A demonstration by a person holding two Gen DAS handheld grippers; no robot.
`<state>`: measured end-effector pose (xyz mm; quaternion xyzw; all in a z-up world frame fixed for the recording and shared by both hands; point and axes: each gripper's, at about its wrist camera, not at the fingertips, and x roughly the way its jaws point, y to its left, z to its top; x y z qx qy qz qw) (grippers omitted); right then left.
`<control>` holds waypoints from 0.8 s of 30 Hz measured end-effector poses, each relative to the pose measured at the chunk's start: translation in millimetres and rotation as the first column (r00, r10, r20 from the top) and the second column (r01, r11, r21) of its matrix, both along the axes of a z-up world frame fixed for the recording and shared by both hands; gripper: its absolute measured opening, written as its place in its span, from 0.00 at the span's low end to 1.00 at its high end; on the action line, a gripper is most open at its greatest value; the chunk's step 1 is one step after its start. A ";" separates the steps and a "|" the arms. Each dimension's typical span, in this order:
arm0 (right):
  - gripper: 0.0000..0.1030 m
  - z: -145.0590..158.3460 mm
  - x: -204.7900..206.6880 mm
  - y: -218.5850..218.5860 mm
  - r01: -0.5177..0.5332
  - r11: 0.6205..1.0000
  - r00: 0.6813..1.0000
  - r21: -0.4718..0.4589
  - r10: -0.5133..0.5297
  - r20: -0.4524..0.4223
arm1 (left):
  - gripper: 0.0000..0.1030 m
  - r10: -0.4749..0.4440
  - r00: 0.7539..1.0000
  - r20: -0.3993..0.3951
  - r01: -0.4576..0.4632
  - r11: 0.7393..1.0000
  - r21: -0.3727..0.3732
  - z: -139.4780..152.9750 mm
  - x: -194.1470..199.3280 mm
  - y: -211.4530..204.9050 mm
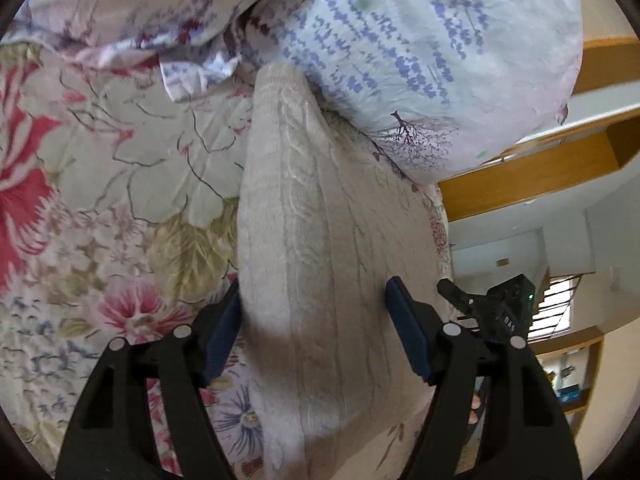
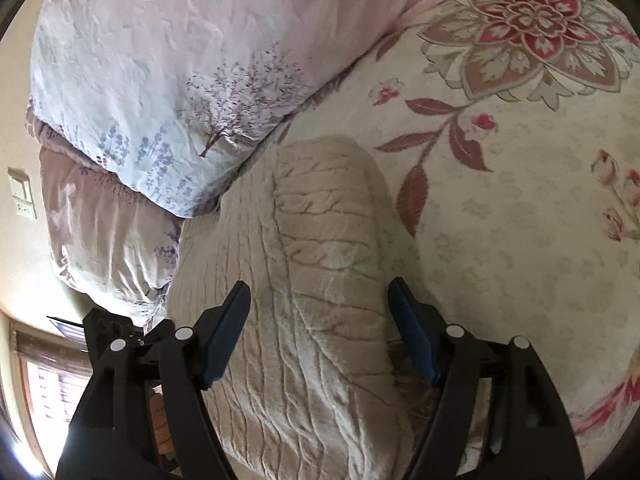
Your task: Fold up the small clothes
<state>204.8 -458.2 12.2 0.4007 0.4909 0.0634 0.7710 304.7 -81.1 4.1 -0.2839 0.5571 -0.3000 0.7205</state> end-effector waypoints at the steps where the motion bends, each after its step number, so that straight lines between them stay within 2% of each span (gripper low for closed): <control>1: 0.71 0.3 0.7 -0.2 -0.004 1.000 1.000 0.003 0.004 0.003 | 0.68 0.001 1.000 0.001 -0.001 1.000 -0.006 -1.5 0.8 -2.0; 9: 0.67 -3.0 7.9 13.1 -0.069 0.997 0.997 0.022 0.068 0.037 | 0.67 -0.009 0.999 0.035 0.009 1.000 -0.007 -3.2 4.8 -9.8; 11: 0.64 -5.0 8.0 13.6 -0.075 0.996 0.996 0.038 0.073 0.044 | 0.66 -0.007 0.999 0.038 0.007 1.000 -0.014 -2.5 6.4 -14.8; 13: 0.56 -9.6 8.5 13.1 -0.083 0.994 0.996 0.073 0.080 0.042 | 0.64 -0.004 0.999 0.042 0.005 1.000 -0.017 -3.6 6.7 -16.9; 16: 0.54 -11.8 8.3 15.8 -0.091 0.993 0.995 0.081 0.087 0.051 | 0.61 0.001 0.999 0.041 0.000 1.000 -0.026 -5.1 6.3 -19.5; 17: 0.53 -12.3 8.1 17.3 -0.092 0.993 0.995 0.080 0.088 0.052 | 0.59 0.001 0.999 0.038 0.000 1.000 -0.030 -6.5 6.4 -19.7; 19: 0.41 -13.9 8.0 18.0 -0.096 0.990 0.994 0.099 0.091 0.055 | 0.53 0.002 1.000 0.029 0.000 0.999 -0.046 -8.5 5.8 -19.2; 21: 0.34 -14.1 5.7 20.4 -0.094 0.988 0.994 0.124 0.086 0.068 | 0.45 0.007 0.999 0.034 -0.004 0.998 -0.068 -8.0 3.1 -18.0; 24: 0.31 -7.1 -0.4 26.4 -0.092 0.990 0.992 0.109 0.082 0.097 | 0.37 0.001 0.998 0.058 0.004 0.995 -0.098 -1.7 -1.7 -16.9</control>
